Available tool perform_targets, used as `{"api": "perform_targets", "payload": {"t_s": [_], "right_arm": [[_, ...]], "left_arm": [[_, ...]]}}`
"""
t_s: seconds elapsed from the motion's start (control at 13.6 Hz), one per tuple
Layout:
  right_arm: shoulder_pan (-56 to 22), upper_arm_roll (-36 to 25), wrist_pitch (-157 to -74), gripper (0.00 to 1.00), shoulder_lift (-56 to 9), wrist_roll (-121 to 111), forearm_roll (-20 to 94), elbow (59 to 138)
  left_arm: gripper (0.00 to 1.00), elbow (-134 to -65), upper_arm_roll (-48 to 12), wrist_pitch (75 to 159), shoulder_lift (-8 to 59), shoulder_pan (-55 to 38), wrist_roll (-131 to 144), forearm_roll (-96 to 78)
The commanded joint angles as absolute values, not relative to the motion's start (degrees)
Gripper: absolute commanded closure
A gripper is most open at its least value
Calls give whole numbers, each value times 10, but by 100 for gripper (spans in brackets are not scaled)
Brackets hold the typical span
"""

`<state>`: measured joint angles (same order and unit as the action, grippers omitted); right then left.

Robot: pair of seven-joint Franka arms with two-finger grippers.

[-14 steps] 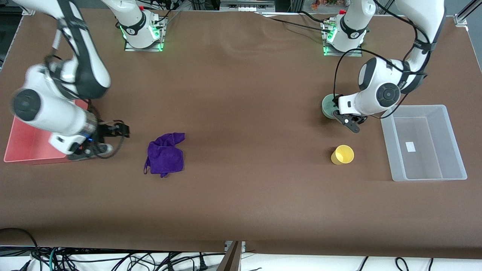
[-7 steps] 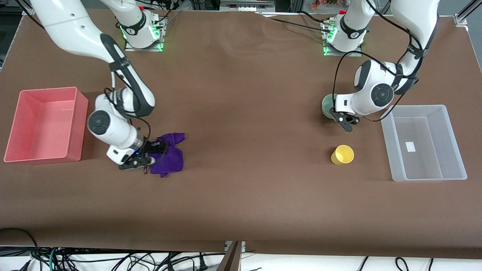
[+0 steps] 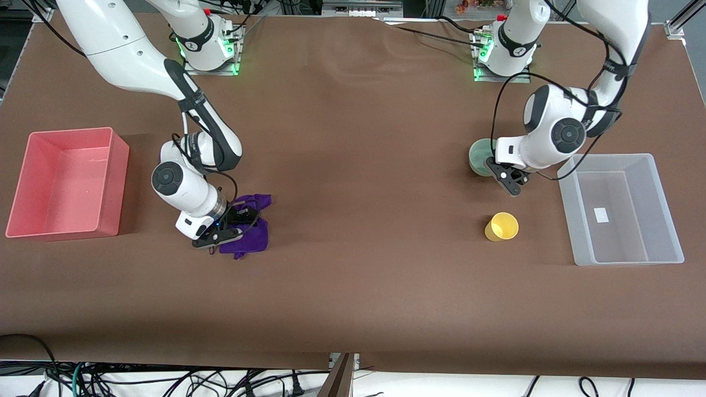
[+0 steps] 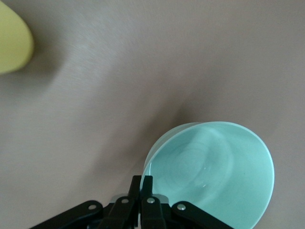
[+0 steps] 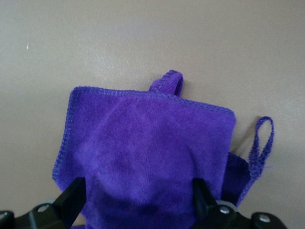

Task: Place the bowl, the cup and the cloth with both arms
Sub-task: 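Carry the cloth into the pink bin while the left gripper carries the bowl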

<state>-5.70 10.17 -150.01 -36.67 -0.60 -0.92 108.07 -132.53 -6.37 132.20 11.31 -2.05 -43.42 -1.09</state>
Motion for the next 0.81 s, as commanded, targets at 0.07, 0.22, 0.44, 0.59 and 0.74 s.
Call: {"api": "perform_targets", "payload": {"t_s": [0.07,0.22,0.44,0.59,0.74], "right_arm": [[-57,89,-1511,90,-367,-52,-16,1092],[-57,88,-1507,100,-363,-45,-14,1086],[-46,70,-1427,100,-324,-48,-12,1047],[-36,43,-1245,100,-290,-73,-13,965],[-30,-5,-1063,100,-273,-167,-9,873]], "left_arm": [[100,-1165,-30,1094,91,-9,-501,0],[100,-1113,-3,1053,91,-9,-540,24],[100,-1065,81,1049,105,-7,-651,40],[100,-1049,120,1073,146,-4,-729,42],[100,-1049,141,1140,176,12,-774,42]]}}
